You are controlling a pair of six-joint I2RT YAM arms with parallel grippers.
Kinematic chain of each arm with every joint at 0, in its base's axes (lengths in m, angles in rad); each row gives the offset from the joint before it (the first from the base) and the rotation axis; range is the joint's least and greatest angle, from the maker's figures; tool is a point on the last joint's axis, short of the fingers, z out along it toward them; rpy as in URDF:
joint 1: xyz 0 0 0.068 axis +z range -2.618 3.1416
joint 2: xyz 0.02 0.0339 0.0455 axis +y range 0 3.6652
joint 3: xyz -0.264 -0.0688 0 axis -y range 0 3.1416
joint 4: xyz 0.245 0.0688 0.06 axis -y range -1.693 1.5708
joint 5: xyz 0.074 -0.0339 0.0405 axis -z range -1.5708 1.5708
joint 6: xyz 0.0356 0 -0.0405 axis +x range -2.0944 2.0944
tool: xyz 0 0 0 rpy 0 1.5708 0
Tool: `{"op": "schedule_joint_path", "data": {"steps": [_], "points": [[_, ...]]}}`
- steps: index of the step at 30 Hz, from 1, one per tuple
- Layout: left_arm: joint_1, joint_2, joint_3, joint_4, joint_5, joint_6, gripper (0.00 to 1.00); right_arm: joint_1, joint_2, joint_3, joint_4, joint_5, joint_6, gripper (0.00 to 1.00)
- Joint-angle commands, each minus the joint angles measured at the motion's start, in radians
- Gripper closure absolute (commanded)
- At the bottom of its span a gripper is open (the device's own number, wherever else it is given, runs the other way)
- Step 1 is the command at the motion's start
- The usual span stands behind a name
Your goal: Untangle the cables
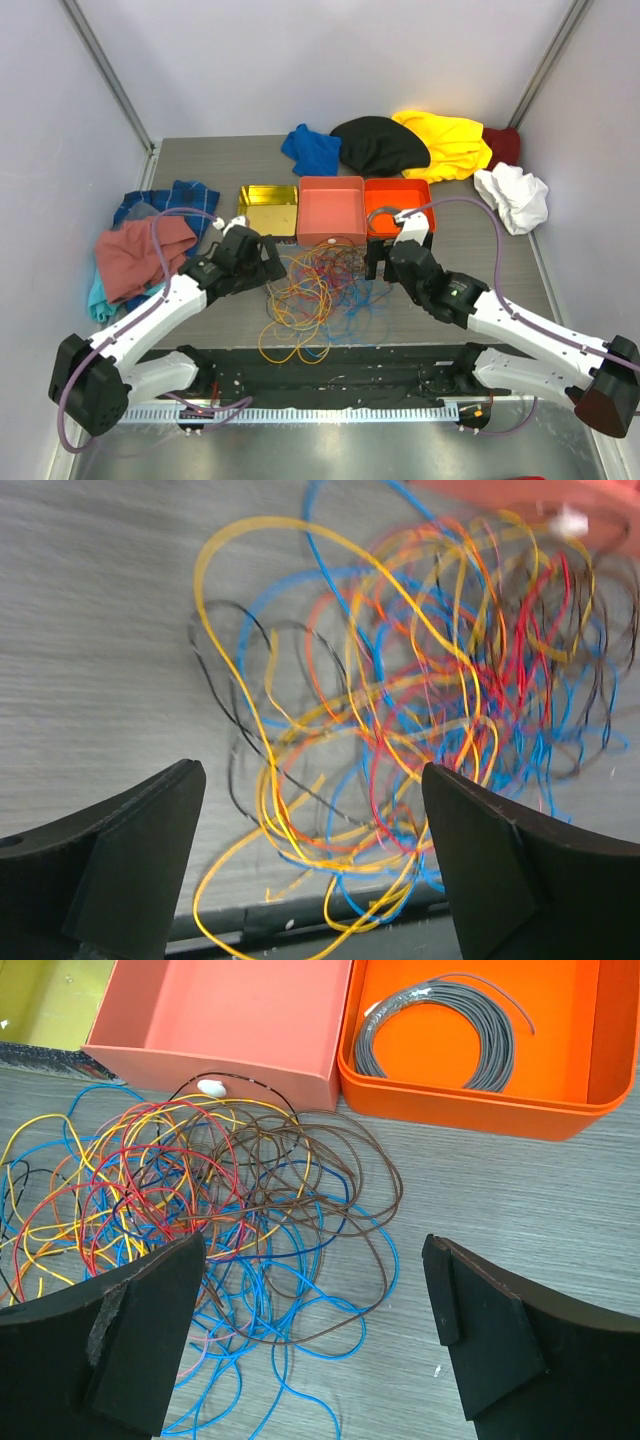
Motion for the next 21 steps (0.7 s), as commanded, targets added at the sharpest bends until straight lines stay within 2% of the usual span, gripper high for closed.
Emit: {"op": "schedule_joint_path", "data": {"steps": [1, 6, 18, 21], "points": [[-0.119, -0.039, -0.004, 0.013, -0.041, -0.044, 0.0, 0.001, -0.043, -0.006, 0.02, 0.003, -0.002, 0.0], [-0.194, -0.032, -0.044, -0.017, -0.055, -0.122, 0.02, 0.002, -0.031, -0.018, 0.023, -0.006, 0.018, 0.0], [-0.211, -0.022, -0.13, 0.045, -0.047, -0.185, 0.19, 0.002, -0.031, -0.036, 0.013, -0.003, 0.032, 0.0], [-0.213, 0.017, -0.136, 0.072, -0.057, -0.183, 0.28, 0.002, -0.025, -0.043, 0.02, -0.008, 0.038, 0.0]]}}
